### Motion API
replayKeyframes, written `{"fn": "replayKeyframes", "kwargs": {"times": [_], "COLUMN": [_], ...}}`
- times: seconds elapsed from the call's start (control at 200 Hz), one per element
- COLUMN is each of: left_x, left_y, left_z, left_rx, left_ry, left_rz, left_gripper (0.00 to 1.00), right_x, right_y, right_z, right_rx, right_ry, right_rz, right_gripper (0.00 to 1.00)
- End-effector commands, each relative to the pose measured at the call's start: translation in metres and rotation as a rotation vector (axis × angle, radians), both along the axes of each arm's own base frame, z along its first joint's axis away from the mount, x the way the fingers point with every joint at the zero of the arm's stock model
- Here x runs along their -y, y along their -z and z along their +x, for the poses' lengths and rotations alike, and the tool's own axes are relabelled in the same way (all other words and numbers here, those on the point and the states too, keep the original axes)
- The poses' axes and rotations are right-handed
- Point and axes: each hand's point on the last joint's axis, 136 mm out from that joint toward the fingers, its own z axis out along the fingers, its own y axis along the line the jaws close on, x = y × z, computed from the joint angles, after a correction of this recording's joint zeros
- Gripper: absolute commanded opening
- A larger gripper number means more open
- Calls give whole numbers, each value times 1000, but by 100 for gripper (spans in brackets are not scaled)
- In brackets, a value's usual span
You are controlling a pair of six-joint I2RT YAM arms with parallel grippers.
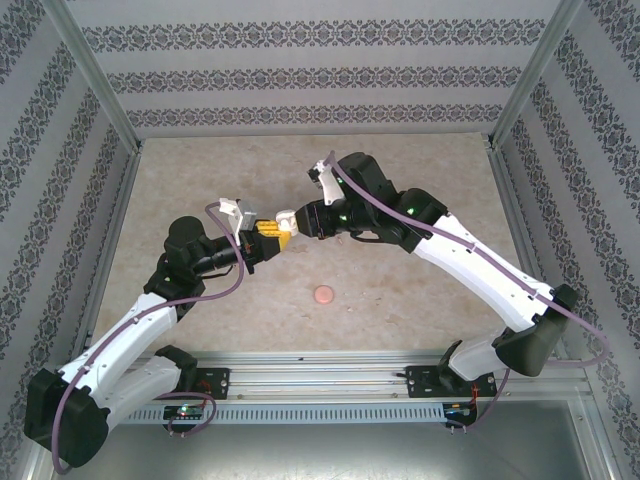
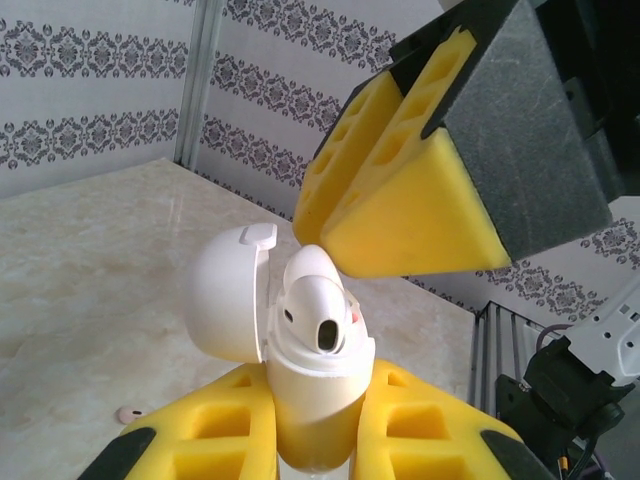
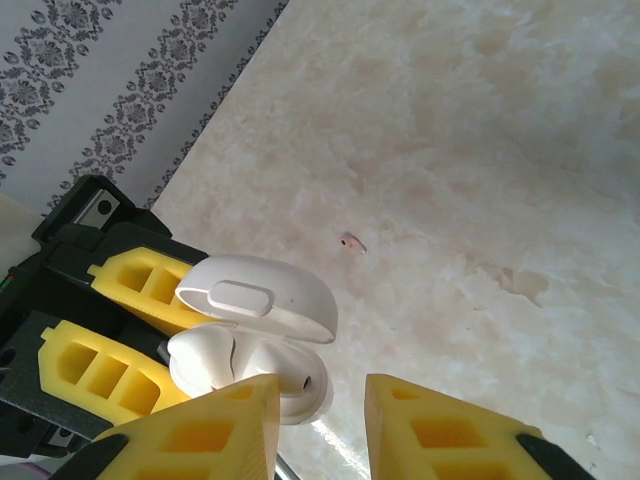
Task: Insert the wireless bluetooth earbuds into the charging case
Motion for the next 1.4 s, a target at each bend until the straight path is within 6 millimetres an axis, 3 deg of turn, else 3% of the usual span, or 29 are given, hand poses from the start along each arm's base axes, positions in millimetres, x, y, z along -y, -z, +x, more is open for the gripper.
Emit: {"fn": "replayKeyframes", "kwargs": {"times": [0.0, 0.29, 0.63, 0.739, 1.024, 1.174, 1.394], "left_x": [4, 17, 25, 28, 30, 26, 23], "left_y": [-15, -11, -5, -1, 5, 10, 13], "left_z": [-8, -12, -8, -4, 10, 19, 24], "left_rx": [64, 42, 65, 61, 32, -8, -38], "left_ry": [44, 165, 223, 231, 217, 184, 166], "left_rz": [-31, -62, -65, -60, -80, -90, -106], "left_gripper": [0, 0, 0, 0, 0, 0, 0], "right_x": [8, 26, 11, 3, -11, -8, 7], "right_y": [-21, -26, -1, 4, -3, -12, 1], "right_z": [-1, 13, 26, 25, 11, 2, -8], "right_rx": [35, -37, -238, -289, -353, -332, -321], "right_ry": [-4, 33, -46, -86, -222, -259, -222], "right_rz": [72, 221, 357, 379, 467, 473, 379], "right_gripper": [30, 37, 33, 33, 17, 16, 16]}}
